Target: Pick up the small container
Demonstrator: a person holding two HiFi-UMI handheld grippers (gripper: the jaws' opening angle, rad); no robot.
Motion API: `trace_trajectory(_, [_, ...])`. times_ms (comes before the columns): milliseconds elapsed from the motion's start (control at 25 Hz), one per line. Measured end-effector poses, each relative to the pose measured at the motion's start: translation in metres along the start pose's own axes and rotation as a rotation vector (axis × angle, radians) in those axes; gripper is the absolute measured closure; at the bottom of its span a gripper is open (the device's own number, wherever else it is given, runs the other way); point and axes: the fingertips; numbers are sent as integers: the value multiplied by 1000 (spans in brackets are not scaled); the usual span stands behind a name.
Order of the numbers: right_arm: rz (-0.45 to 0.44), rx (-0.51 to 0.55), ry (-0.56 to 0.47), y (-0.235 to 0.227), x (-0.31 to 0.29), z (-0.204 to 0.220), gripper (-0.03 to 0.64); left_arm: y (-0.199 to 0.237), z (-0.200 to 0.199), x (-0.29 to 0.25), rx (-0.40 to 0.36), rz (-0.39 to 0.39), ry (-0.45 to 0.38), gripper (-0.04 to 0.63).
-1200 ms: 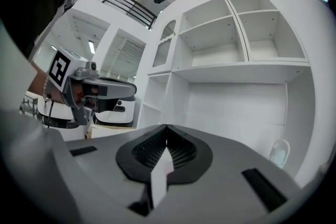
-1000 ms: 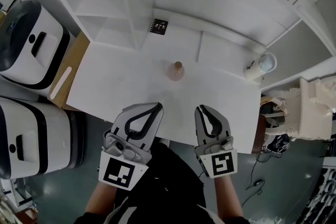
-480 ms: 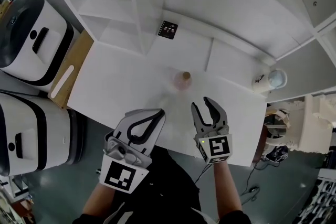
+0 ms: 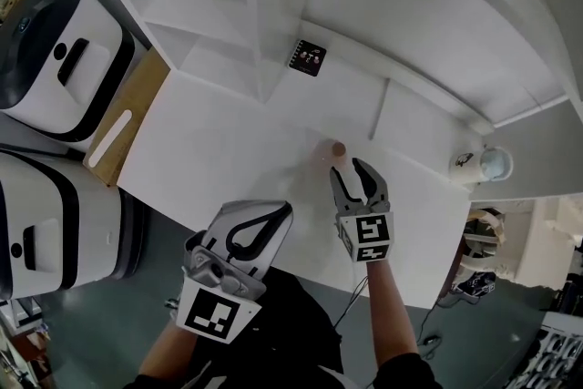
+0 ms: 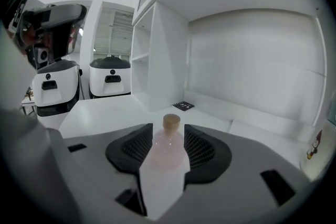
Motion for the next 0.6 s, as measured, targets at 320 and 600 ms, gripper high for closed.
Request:
trace_trajectory(320, [-9, -9, -5, -6, -39, 4, 445, 9, 20, -13, 14, 4, 26, 594])
trace_trajectory(600, [-27, 22, -26, -3, -55, 0, 451, 16, 62, -41, 61, 29, 84, 594])
Point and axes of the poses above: the fingertips, and each gripper's own axes: x backward along the fingers, y to its left, z out of its underside, and after that the axes turned 10 degrees about x, right-handed
